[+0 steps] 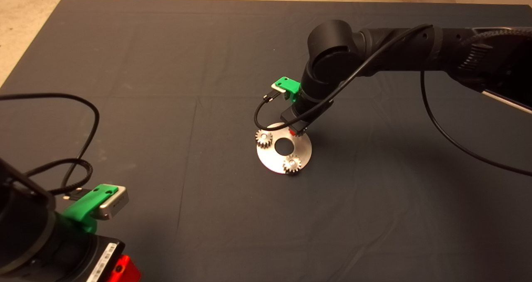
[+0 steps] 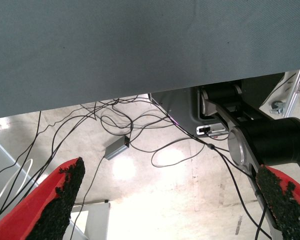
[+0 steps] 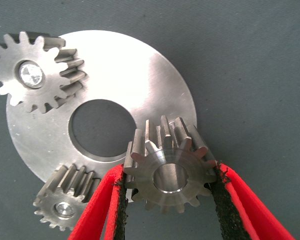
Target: Install three planetary gears onto the carrier pins
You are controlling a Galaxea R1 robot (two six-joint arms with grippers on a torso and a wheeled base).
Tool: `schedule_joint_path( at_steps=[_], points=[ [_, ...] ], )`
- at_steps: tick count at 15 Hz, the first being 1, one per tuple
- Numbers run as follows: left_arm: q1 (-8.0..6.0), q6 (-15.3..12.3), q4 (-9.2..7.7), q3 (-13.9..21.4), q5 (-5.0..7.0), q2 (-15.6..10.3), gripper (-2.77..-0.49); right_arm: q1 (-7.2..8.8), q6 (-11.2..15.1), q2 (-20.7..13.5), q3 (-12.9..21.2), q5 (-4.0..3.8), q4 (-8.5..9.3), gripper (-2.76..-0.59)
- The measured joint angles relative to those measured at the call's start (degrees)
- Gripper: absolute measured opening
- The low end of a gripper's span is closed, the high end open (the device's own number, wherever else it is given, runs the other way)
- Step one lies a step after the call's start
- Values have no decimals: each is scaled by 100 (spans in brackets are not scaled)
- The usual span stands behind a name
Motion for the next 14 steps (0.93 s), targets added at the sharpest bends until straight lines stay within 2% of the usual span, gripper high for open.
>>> schedule_joint_path(
  at_steps=[4,7,14],
  points=[
    [0,1,-2,0,0,0,-80,-6,1,-11,-1,0,-40,-233],
    [0,1,-5,0,-2,0,-80,-83,1,-11,-151,2,-44,-233],
    [13,9,-16,0,0,0,-80,-83,0,-11,-218,24,-46,-233]
  ],
)
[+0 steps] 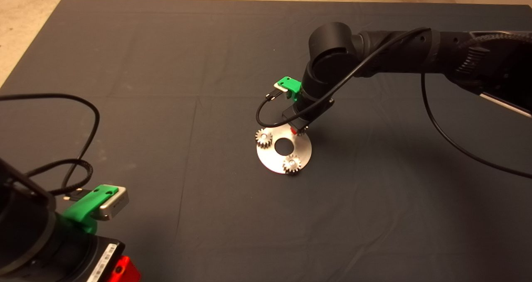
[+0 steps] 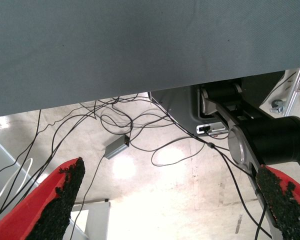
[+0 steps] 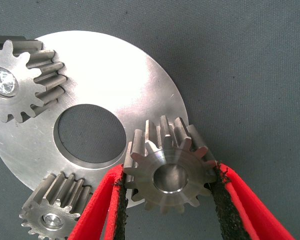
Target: Install three planetary gears onto the carrier pins
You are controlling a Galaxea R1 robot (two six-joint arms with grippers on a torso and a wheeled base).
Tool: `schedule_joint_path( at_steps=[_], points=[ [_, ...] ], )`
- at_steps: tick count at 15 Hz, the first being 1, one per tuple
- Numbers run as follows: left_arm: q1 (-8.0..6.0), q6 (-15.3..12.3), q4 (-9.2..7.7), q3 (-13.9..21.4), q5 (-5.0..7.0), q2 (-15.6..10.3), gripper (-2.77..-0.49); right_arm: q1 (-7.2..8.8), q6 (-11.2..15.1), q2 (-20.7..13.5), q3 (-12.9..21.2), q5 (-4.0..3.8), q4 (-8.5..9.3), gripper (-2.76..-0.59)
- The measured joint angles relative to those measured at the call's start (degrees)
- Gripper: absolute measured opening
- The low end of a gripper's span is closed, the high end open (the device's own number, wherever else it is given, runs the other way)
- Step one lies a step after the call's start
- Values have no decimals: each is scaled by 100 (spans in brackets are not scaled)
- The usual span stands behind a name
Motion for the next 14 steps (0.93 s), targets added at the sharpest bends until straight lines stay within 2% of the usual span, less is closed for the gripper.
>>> schedule_joint_path(
  at_steps=[14],
  points=[
    [0,0,0,0,0,0,-80,2,0,-33,-9,17,2,-233]
  ],
)
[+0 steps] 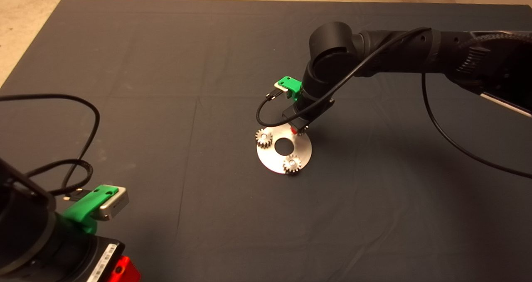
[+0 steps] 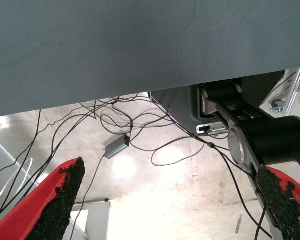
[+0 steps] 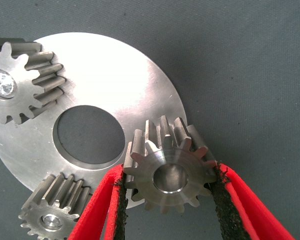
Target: Install three planetary gears onto the carrier pins
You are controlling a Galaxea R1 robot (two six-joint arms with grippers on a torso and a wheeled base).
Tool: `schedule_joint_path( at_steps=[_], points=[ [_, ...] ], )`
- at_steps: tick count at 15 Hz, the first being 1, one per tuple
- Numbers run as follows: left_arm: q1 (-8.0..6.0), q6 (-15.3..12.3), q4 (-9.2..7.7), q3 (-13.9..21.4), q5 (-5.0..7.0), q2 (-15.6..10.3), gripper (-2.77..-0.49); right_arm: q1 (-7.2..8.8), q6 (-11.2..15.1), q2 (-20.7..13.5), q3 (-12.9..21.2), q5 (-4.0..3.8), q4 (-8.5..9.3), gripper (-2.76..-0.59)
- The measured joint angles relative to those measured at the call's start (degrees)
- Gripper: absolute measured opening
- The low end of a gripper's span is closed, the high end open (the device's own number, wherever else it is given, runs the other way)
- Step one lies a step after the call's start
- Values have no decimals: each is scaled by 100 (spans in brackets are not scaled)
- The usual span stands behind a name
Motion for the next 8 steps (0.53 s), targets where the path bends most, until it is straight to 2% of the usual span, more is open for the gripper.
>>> schedule_joint_path(
  at_steps=[8],
  points=[
    [1,0,0,0,0,1,-80,0,0,-16,0,5,0,-233]
  ],
)
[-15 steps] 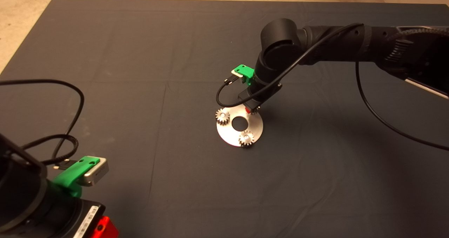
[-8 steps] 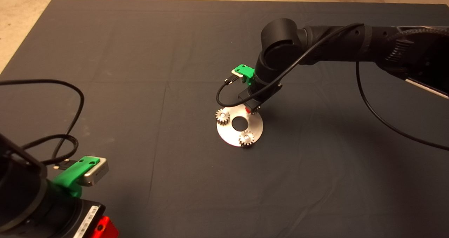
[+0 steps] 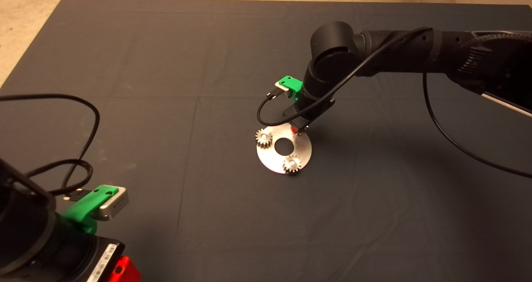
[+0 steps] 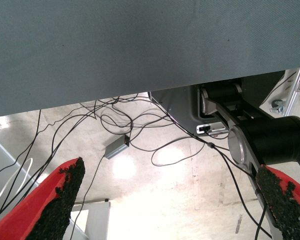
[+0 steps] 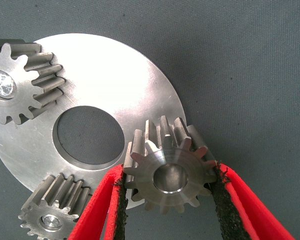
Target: Install three planetary gears onto the carrier pins
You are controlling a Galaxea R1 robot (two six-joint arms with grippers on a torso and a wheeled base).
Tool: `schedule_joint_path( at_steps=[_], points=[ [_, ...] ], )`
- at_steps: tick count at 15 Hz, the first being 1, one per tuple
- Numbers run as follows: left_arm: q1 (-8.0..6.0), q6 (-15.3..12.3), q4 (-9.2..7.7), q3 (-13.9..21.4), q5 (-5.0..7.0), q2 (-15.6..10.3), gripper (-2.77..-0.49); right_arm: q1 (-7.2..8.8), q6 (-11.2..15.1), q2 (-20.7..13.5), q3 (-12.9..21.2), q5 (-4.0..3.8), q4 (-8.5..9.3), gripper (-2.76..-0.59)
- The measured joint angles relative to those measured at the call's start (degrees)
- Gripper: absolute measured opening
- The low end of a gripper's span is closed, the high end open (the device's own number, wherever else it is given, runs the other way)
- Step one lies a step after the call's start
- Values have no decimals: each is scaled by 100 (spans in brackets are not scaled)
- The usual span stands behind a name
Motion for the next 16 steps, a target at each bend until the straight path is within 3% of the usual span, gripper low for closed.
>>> schedule_joint_path(
  at_steps=[16],
  points=[
    [34,2,-5,0,-2,1,-80,0,0,-15,22,4,4,-233]
  ],
)
